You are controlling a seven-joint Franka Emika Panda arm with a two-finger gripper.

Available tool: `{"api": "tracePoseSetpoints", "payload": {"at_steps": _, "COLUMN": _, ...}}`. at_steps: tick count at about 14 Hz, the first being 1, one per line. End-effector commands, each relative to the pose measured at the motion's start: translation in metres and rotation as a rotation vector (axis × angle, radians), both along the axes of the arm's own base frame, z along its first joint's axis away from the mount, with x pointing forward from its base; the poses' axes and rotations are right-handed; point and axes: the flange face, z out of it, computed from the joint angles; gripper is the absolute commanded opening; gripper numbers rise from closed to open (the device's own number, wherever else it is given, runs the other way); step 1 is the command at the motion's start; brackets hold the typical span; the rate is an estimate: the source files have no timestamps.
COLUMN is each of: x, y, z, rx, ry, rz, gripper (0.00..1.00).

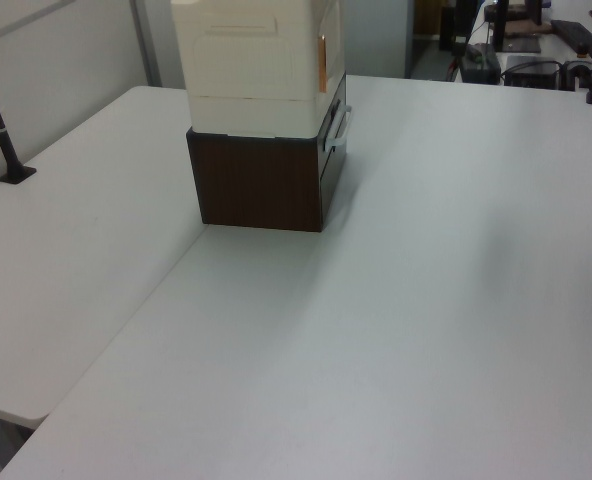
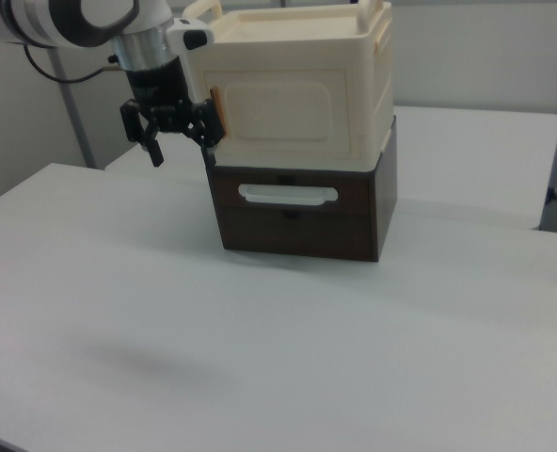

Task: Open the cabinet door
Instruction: 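Move the open gripper toward the cream cabinet door's edge, then lower the gripper and grasp the door's free edge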

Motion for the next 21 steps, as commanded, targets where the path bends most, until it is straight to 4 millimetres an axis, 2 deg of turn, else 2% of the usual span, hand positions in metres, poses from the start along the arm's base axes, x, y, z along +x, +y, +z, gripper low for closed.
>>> {"api": "tracePoseSetpoints", "payload": {"at_steps": 1, "x": 0.01, "y": 0.01, "z": -0.004, "rx": -0.007, "ry": -0.033, "rz": 0.037, "gripper": 0.96}}
{"api": "tracePoseSetpoints", "payload": {"at_steps": 2, "x": 0.014, "y": 0.011, "z": -0.003, "rx": -0.002, "ry": -0.061, "rz": 0.033, "gripper": 0.89}}
{"api": "tracePoseSetpoints", "payload": {"at_steps": 3, "x": 0.018, "y": 0.013, "z": -0.008, "rx": 0.013, "ry": -0.061, "rz": 0.031, "gripper": 0.78}}
{"api": "tracePoseSetpoints", "payload": {"at_steps": 5, "x": 0.031, "y": 0.022, "z": -0.004, "rx": 0.109, "ry": -0.152, "rz": -0.013, "gripper": 0.34}}
{"api": "tracePoseSetpoints", "payload": {"at_steps": 6, "x": 0.038, "y": 0.025, "z": -0.001, "rx": 0.148, "ry": -0.208, "rz": -0.043, "gripper": 0.17}}
{"api": "tracePoseSetpoints", "payload": {"at_steps": 9, "x": 0.057, "y": 0.033, "z": 0.0, "rx": 0.204, "ry": -0.309, "rz": -0.102, "gripper": 0.16}}
{"api": "tracePoseSetpoints", "payload": {"at_steps": 10, "x": 0.068, "y": 0.034, "z": 0.008, "rx": 0.256, "ry": -0.383, "rz": -0.128, "gripper": 0.2}}
{"api": "tracePoseSetpoints", "payload": {"at_steps": 11, "x": 0.073, "y": 0.035, "z": 0.005, "rx": 0.282, "ry": -0.401, "rz": -0.14, "gripper": 0.22}}
{"api": "tracePoseSetpoints", "payload": {"at_steps": 12, "x": 0.079, "y": 0.035, "z": 0.011, "rx": 0.295, "ry": -0.445, "rz": -0.148, "gripper": 0.33}}
{"api": "tracePoseSetpoints", "payload": {"at_steps": 13, "x": 0.084, "y": 0.037, "z": 0.014, "rx": 0.295, "ry": -0.47, "rz": -0.149, "gripper": 0.39}}
{"api": "tracePoseSetpoints", "payload": {"at_steps": 15, "x": 0.097, "y": 0.037, "z": 0.011, "rx": 0.297, "ry": -0.507, "rz": -0.181, "gripper": 0.47}}
{"api": "tracePoseSetpoints", "payload": {"at_steps": 17, "x": 0.108, "y": 0.036, "z": 0.006, "rx": 0.29, "ry": -0.567, "rz": -0.193, "gripper": 0.47}}
{"api": "tracePoseSetpoints", "payload": {"at_steps": 18, "x": 0.114, "y": 0.048, "z": 0.001, "rx": 0.29, "ry": -0.585, "rz": -0.179, "gripper": 0.47}}
{"api": "tracePoseSetpoints", "payload": {"at_steps": 21, "x": 0.12, "y": 0.052, "z": -0.004, "rx": 0.288, "ry": -0.618, "rz": -0.176, "gripper": 0.46}}
